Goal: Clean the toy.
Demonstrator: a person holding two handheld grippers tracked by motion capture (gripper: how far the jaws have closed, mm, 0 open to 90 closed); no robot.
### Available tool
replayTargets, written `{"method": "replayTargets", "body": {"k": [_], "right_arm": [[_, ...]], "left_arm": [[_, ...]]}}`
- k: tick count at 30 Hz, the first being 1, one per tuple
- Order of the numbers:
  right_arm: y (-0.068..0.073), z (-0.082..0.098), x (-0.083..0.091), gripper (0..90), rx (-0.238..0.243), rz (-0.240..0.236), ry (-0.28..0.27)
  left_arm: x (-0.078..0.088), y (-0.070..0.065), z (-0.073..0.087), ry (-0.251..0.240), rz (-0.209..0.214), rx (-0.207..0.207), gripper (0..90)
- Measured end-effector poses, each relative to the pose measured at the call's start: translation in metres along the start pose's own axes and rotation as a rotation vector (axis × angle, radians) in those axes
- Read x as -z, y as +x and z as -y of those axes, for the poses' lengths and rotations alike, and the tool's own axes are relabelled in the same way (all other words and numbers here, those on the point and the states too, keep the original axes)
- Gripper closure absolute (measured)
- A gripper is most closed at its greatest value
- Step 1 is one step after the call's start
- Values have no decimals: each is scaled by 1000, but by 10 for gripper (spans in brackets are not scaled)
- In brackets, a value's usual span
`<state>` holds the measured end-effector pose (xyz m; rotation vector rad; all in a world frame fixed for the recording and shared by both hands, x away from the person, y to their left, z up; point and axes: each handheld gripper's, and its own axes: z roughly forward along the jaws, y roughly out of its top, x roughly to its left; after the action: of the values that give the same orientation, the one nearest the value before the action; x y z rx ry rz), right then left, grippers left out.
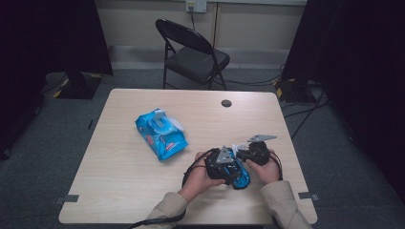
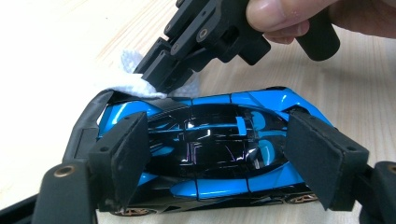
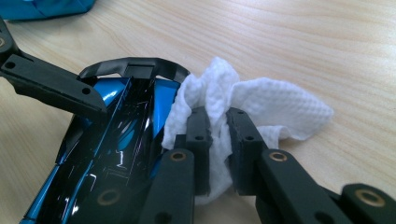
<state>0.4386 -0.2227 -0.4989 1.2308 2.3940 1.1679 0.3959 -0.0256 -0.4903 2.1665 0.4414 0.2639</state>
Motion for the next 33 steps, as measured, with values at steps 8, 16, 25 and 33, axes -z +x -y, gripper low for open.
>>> {"method": "replayTargets", "body": {"k": [8, 16, 25, 33], "right_arm": [[-1, 5, 4, 807, -1, -12, 11], [0, 12, 13, 806, 1, -29, 12], [2, 21, 21, 806, 13, -36, 8], [3, 26, 27, 805, 29, -43, 7]], "left_arm": [[0, 0, 0, 3, -1, 0, 221], [0, 1, 0, 3, -3, 2, 221], [0, 1, 0, -2, -3, 1, 221], [0, 1, 0, -1, -4, 1, 221]]}}
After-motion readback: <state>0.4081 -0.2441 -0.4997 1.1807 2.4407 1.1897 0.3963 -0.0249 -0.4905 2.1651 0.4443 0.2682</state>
